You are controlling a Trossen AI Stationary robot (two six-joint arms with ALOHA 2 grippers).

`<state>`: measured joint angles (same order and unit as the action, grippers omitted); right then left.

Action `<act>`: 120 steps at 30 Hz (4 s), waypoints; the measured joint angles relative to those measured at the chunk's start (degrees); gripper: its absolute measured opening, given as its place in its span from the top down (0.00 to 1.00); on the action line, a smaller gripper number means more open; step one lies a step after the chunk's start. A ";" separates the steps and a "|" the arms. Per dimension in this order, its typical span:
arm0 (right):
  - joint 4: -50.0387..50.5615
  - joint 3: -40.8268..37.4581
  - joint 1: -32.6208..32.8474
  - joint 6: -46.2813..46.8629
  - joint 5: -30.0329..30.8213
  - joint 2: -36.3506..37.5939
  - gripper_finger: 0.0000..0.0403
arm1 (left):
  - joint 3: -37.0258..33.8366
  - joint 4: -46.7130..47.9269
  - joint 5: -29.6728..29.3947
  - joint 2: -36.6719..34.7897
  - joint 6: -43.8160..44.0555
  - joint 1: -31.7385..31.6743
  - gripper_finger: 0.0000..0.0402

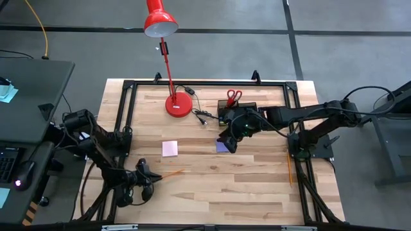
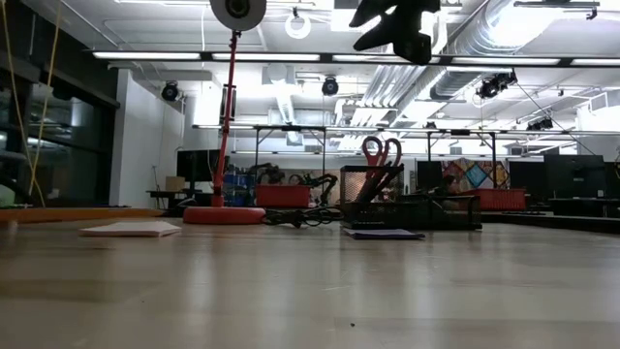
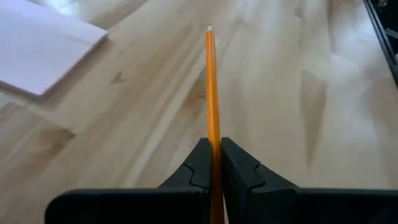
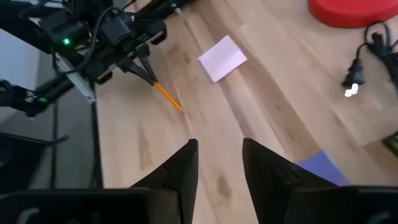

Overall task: Pick and place office supplies into organizer
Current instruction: Put the left orange pencil into the black desk organizer

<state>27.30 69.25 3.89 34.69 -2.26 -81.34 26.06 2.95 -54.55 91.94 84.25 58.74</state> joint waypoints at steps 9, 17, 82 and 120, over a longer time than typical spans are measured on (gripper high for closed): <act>-6.03 0.02 -2.66 3.94 -16.88 -5.56 0.68 | 5.46 -10.31 6.07 -1.55 -18.61 -8.83 0.99; -8.73 0.00 -4.01 1.89 -28.08 -10.68 0.63 | 7.21 -16.34 22.64 -1.95 -32.13 -19.94 0.99; 35.74 -3.87 -7.03 -30.42 -18.01 -7.75 0.64 | 51.99 9.55 48.62 28.73 -48.19 -21.96 0.74; 39.60 -5.73 -10.14 -28.54 -17.45 -0.99 0.64 | 52.05 19.39 50.21 29.26 -63.59 -36.50 0.74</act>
<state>66.89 63.53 -6.25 6.15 -19.70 -82.33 78.11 22.34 -4.34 121.20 20.65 22.24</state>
